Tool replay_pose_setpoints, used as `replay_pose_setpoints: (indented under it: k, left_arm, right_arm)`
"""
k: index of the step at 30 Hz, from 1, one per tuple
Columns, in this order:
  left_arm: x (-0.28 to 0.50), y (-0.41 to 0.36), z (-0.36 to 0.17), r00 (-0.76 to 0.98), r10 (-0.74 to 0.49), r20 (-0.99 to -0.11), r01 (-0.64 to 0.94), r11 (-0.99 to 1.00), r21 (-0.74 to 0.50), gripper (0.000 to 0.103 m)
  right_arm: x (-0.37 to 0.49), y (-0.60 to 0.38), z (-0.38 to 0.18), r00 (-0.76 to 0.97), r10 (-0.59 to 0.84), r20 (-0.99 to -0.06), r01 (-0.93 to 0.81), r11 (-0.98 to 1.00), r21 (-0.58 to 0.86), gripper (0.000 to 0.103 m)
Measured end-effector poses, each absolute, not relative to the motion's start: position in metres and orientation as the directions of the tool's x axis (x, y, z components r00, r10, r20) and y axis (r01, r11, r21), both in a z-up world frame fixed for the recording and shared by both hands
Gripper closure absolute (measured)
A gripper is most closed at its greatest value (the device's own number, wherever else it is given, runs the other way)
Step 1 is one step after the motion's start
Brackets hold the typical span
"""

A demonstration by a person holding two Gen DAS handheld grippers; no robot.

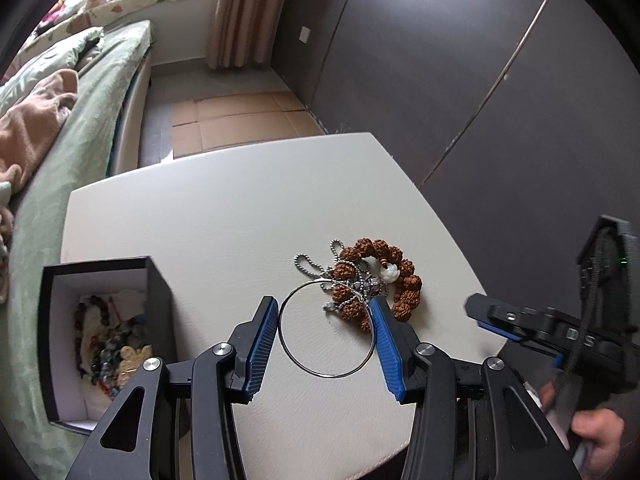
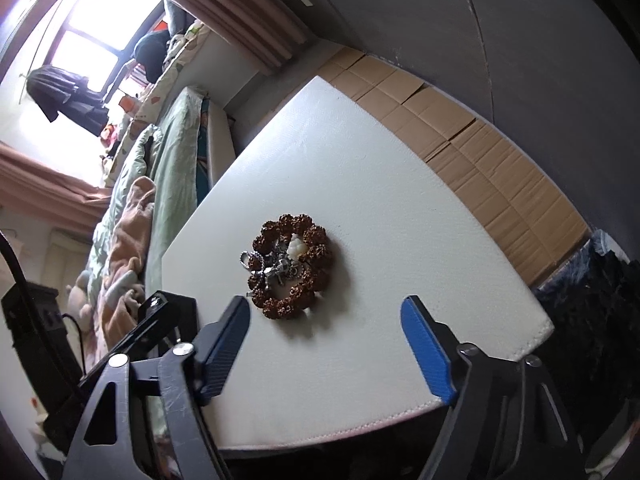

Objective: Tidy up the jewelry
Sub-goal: 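Grasp the silver hoop with the left gripper while the right grasps the brown bead bracelet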

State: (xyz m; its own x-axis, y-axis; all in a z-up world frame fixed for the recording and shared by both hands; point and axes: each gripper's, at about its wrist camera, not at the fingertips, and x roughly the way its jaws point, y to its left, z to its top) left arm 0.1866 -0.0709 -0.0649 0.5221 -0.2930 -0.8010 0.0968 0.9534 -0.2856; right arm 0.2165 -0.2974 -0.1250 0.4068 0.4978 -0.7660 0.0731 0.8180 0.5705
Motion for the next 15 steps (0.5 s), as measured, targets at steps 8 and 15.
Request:
replay_pose_setpoints:
  k: [8, 15]
  left_arm:
    - [0.180, -0.043, -0.054, 0.552, -0.292, -0.781, 0.066, 0.949, -0.308, 0.054]
    - [0.184, -0.025, -0.056, 0.553, -0.279, -0.785, 0.035, 0.949, -0.313, 0.054]
  right_arm:
    - [0.240, -0.277, -0.136, 0.385, 0.457, -0.802, 0.049, 0.857, 0.512, 0.037]
    - [0.249, -0.261, -0.144, 0.348, 0.448, -0.823, 0.033, 0.872, 0.489, 0.048]
